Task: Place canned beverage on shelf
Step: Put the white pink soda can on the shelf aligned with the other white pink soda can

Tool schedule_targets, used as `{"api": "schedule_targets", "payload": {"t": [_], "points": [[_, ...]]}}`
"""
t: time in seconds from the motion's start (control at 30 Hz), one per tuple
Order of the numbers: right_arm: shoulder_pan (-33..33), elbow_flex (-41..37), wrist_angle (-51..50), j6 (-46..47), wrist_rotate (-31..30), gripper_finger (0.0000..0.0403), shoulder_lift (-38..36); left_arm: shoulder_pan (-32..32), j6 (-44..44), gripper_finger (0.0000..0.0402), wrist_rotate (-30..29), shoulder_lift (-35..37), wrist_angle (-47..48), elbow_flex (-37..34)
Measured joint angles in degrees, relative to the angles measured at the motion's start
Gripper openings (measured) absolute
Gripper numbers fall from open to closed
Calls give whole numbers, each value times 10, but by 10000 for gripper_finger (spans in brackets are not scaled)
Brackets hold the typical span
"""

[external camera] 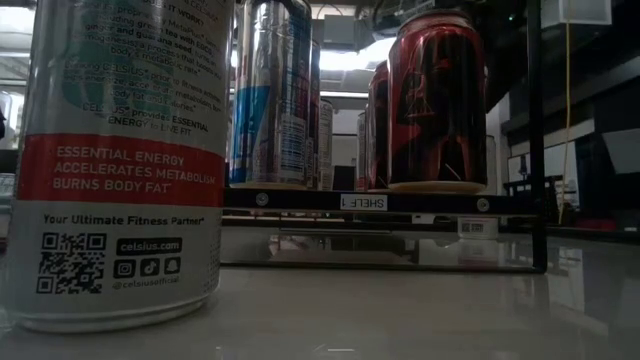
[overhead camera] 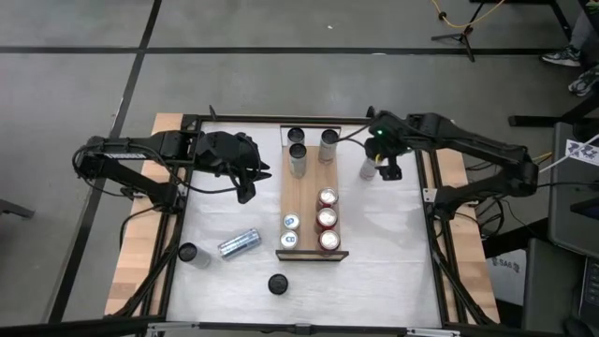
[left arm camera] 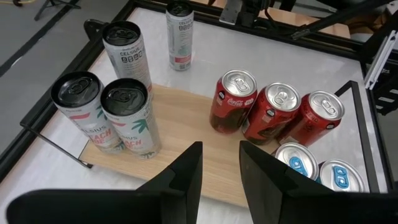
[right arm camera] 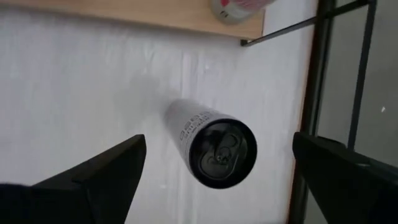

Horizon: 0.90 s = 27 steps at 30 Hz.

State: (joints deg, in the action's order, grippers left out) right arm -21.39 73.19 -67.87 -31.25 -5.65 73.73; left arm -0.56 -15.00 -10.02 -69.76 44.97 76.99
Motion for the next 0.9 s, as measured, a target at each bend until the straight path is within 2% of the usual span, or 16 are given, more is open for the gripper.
{"api": "schedule_targets", "payload": {"t": [0.23, 0.37, 0.43, 0.57, 0.77, 0.9], "points": [[0, 0, -21, -46, -6, 395, 41, 0, 0, 96, 0, 0, 0, 0], [-9, 0, -34, -52, -38, 395, 59, 0, 0, 96, 0, 0, 0, 0], [-22, 0, -33, -52, -35, 395, 64, 0, 0, 96, 0, 0, 0, 0], [-55, 0, -32, -52, -10, 395, 68, 0, 0, 96, 0, 0, 0, 0], [-95, 0, -31, -51, 66, 395, 68, 0, 0, 96, 0, 0, 0, 0], [-99, -6, -19, -51, 72, 395, 68, 0, 0, 96, 0, 0, 0, 0]]}}
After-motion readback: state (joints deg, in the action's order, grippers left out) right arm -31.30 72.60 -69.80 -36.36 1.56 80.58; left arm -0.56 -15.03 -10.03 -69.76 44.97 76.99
